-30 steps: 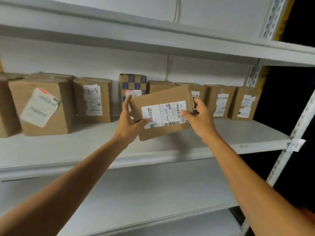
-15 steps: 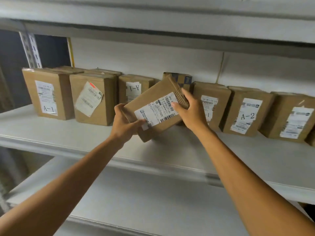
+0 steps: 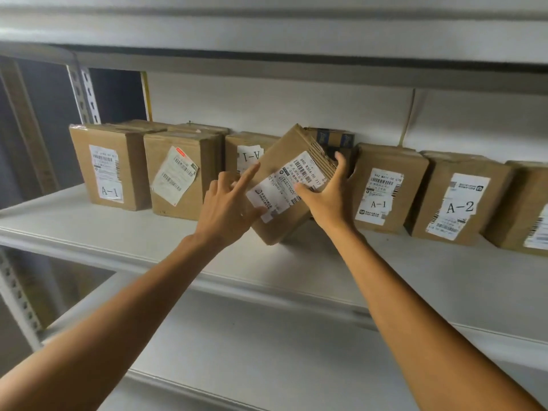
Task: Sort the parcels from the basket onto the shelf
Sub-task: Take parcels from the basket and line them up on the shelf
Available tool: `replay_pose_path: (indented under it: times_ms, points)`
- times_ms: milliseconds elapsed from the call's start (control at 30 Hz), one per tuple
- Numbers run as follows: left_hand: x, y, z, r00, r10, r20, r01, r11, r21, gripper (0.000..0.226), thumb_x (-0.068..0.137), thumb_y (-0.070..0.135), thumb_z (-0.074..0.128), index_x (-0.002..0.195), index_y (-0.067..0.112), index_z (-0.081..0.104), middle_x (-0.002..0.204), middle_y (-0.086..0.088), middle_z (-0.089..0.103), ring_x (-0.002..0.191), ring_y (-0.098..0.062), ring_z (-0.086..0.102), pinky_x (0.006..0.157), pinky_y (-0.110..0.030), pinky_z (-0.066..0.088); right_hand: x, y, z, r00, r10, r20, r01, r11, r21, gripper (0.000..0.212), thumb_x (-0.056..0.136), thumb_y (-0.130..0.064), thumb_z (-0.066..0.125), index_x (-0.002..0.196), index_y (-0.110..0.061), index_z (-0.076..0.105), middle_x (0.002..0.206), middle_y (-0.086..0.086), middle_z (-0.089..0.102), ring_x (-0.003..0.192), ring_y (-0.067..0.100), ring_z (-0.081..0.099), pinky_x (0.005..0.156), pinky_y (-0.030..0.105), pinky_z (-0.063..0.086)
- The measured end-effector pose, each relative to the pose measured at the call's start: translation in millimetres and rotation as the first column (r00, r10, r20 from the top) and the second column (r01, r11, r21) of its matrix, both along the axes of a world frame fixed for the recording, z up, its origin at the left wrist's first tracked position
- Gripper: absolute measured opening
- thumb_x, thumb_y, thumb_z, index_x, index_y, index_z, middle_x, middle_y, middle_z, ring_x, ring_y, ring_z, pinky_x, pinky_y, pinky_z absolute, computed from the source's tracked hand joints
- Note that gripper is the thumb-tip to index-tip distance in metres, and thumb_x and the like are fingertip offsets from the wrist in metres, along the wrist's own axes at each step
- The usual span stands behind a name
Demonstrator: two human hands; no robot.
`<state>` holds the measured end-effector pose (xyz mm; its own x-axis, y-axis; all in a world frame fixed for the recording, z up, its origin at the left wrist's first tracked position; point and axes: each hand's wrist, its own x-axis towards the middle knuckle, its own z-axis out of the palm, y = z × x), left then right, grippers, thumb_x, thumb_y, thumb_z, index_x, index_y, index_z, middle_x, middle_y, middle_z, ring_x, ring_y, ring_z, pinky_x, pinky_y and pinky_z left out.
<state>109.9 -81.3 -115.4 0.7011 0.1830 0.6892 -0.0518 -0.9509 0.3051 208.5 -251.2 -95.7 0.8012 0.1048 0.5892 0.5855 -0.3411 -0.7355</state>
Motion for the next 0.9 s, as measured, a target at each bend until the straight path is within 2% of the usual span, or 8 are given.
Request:
replay_pose_path:
  times_ms: [100, 167, 233, 333, 500, 600, 733, 900]
  points:
    - [3, 3, -1, 1.000, 0.024, 0.017, -0.025, 0.999, 0.042, 0.089, 0.080, 0.038, 0.072, 0.150, 0.036, 0.016, 0.127, -0.017, 0.039, 0.110, -0.031, 0.039, 0.090, -0.042, 0.041, -4, 7, 0, 0.995, -0.066, -0.077, 0.074, 0.993, 0.097, 0.115, 0.072, -0.029, 0.081, 0.153, -0.017, 0.001, 0.159, 0.019, 0.002, 0.141, 0.035, 0.026, 0.104, 0.044, 0.043]
    - [3, 11, -4, 1.000, 0.026, 0.013, -0.026, 0.999, 0.043, 0.088, 0.081, 0.035, 0.072, 0.150, 0.034, 0.018, 0.126, -0.017, 0.040, 0.109, -0.032, 0.042, 0.086, -0.043, 0.045, -5, 14, -7, 0.983, -0.005, -0.183, 0.031, 0.989, 0.143, 0.118, 0.073, -0.034, 0.082, 0.153, -0.012, -0.002, 0.157, 0.013, 0.020, 0.140, 0.028, 0.031, 0.100, 0.029, 0.038]
    - [2, 21, -7, 1.000, 0.018, -0.015, -0.017, 1.000, 0.024, 0.086, 0.082, 0.033, 0.072, 0.150, 0.032, 0.020, 0.125, -0.017, 0.042, 0.104, -0.033, 0.049, 0.079, -0.041, 0.049, -6, 23, -17, 0.962, 0.074, -0.262, -0.038, 0.990, 0.139, 0.099, 0.073, -0.040, 0.081, 0.147, -0.009, 0.023, 0.140, 0.007, 0.049, 0.125, 0.022, 0.050, 0.086, 0.018, 0.041]
    - [2, 40, -7, 0.999, 0.009, -0.046, -0.009, 1.000, 0.019, 0.084, 0.081, 0.037, 0.071, 0.149, 0.031, 0.022, 0.121, -0.017, 0.044, 0.093, -0.033, 0.055, 0.070, -0.039, 0.052, -7, 36, -20, 0.959, 0.104, -0.262, -0.077, 0.991, 0.112, 0.082, 0.070, -0.045, 0.082, 0.133, -0.013, 0.040, 0.127, 0.001, 0.058, 0.107, 0.013, 0.056, 0.066, 0.012, 0.039]
    - [6, 52, -22, 0.989, -0.052, -0.137, 0.057, 0.998, 0.036, 0.119, 0.068, 0.042, 0.082, 0.153, 0.025, 0.000, 0.123, -0.019, 0.036, 0.097, -0.034, 0.052, 0.075, -0.046, 0.055, -14, 52, -30, 0.993, 0.076, -0.094, -0.082, 0.995, -0.053, 0.083, 0.069, -0.040, 0.082, 0.136, -0.020, 0.038, 0.131, -0.004, 0.054, 0.115, 0.011, 0.052, 0.084, 0.021, 0.041]
    - [11, 55, -31, 0.995, -0.037, -0.096, 0.043, 0.997, 0.061, 0.126, 0.062, 0.042, 0.085, 0.152, 0.017, 0.001, 0.130, -0.021, 0.033, 0.108, -0.036, 0.048, 0.075, -0.046, 0.055, -13, 59, -33, 0.995, 0.069, -0.075, -0.076, 0.992, -0.097, 0.084, 0.070, -0.040, 0.082, 0.139, -0.019, 0.039, 0.134, -0.003, 0.054, 0.119, 0.013, 0.052, 0.089, 0.023, 0.041]
    - [29, 59, -25, 0.995, 0.086, -0.041, -0.072, 0.960, 0.269, 0.116, 0.066, 0.044, 0.082, 0.152, 0.013, 0.011, 0.153, -0.024, 0.013, 0.135, -0.041, 0.024, 0.108, -0.048, 0.033, -3, 71, -30, 0.992, 0.036, -0.123, -0.050, 0.992, -0.112, 0.077, 0.075, -0.041, 0.079, 0.140, -0.022, 0.040, 0.132, -0.003, 0.058, 0.119, 0.018, 0.055, 0.096, 0.034, 0.047]
    - [43, 62, -28, 0.994, 0.041, -0.102, 0.002, 0.923, 0.385, 0.109, 0.075, 0.039, 0.076, 0.153, 0.021, 0.001, 0.158, -0.019, -0.004, 0.144, -0.039, 0.002, 0.113, -0.042, 0.007, 4, 88, -40, 0.990, -0.069, -0.124, 0.059, 0.995, -0.086, 0.054, 0.084, -0.039, 0.071, 0.129, -0.019, 0.048, 0.122, -0.001, 0.064, 0.108, 0.019, 0.061, 0.076, 0.025, 0.046]
